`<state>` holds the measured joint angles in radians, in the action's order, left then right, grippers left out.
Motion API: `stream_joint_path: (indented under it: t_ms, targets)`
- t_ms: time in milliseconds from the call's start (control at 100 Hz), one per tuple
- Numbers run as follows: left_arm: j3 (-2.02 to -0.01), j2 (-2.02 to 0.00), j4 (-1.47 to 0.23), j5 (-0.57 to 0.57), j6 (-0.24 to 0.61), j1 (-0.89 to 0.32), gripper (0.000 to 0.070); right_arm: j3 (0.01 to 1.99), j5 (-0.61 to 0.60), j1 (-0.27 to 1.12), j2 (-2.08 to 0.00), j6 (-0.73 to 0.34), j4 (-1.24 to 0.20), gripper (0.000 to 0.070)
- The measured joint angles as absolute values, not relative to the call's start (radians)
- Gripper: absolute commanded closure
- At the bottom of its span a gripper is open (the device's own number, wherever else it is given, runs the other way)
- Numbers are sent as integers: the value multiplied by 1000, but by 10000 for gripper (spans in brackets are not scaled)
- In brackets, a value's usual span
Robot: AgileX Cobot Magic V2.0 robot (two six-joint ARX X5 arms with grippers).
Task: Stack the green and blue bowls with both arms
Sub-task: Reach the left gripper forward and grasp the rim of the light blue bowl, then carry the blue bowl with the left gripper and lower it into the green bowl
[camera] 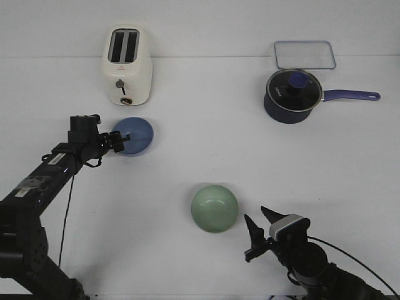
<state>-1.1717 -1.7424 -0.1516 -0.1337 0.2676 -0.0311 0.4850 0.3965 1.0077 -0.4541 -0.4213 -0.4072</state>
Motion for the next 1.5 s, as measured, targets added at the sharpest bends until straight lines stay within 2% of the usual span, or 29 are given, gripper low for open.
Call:
stream_joint_path:
  t_ms: [260,350,440,540,740,900,1130,1210,1350,1390,1420,1450,1500]
  targets:
    - [-1178,-1742,-165,-134,262,-31,690,485,396,1008,-454,-434,-407,360]
    - [-1188,-1735,-194,-170,261,-31,690,485,396,1008,-454,-435,-407,360]
    - [-1188,-1686,-225,-216,260,-37,690,485,396,1008,-454,-435,-407,360]
    - [-1188,-1569,-260,-220,254,-76,690,485,397,1008,-454,-435,-407,360]
    - [-1190,-1340,-326,-232,229,-262,691,485,397,1008,-454,-435,-407,360]
    - [-1093,-1249,-340,-223,237,-466,691,485,414,1008,-454,-435,-407,360]
    - [-990,-1306,-268,-102,293,-731,691,485,416,1008,-454,-435,-407,360]
    - [-991,-1344,-208,-57,309,-777,690,485,416,1008,-454,-435,-407,360]
    - [-992,-1423,-168,-50,328,-793,688,485,416,1008,-454,-435,-408,360]
    - [-992,-1447,-168,-47,333,-792,671,485,416,1008,-454,-435,-407,360]
    - [-992,-1461,-170,-47,336,-791,627,485,416,1008,-454,-435,-408,360]
    - [-992,-1471,-173,-47,340,-790,549,485,416,1008,-454,-435,-408,360]
    - [-992,-1474,-181,-48,345,-790,372,485,416,1008,-454,-435,-411,359]
